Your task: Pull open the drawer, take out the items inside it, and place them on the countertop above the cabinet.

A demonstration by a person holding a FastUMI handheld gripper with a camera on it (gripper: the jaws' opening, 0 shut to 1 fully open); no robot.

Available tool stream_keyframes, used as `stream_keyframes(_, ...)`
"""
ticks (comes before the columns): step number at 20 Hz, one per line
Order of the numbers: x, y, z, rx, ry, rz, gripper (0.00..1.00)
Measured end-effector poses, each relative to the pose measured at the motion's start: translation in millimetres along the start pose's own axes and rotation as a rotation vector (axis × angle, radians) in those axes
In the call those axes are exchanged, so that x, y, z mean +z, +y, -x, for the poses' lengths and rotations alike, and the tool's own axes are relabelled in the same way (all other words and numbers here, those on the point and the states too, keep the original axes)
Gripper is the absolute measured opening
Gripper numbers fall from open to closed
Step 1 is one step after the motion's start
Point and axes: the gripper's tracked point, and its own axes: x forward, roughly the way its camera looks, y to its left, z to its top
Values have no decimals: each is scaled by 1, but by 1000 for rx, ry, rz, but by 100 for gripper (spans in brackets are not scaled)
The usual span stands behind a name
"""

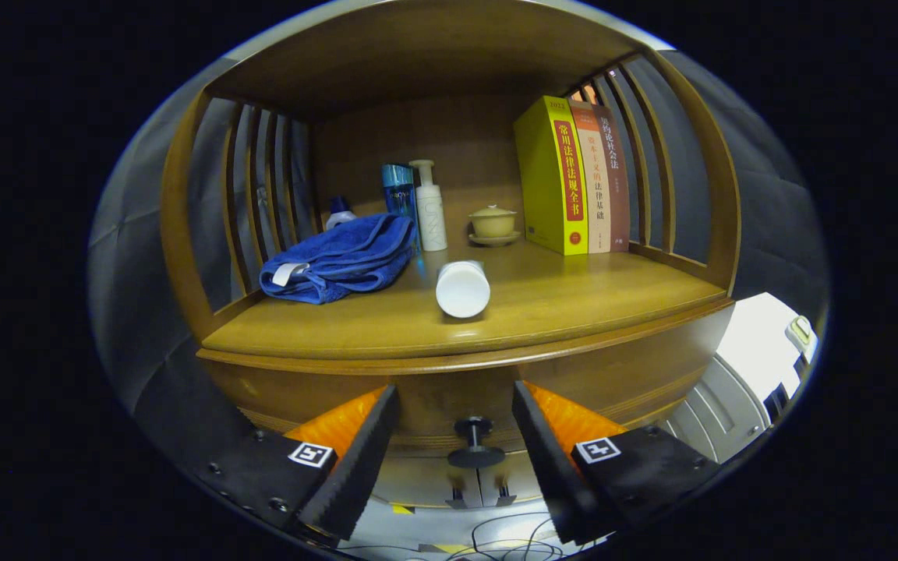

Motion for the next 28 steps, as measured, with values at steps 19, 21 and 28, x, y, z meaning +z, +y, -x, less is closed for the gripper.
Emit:
stream_keyframes(19, 92, -13, 178, -36, -317, 57, 98)
stream_keyframes(21, 91, -11, 183, -24, -331, 51, 98)
stream_keyframes(28, 84, -12, 187, -25, -330, 76, 98)
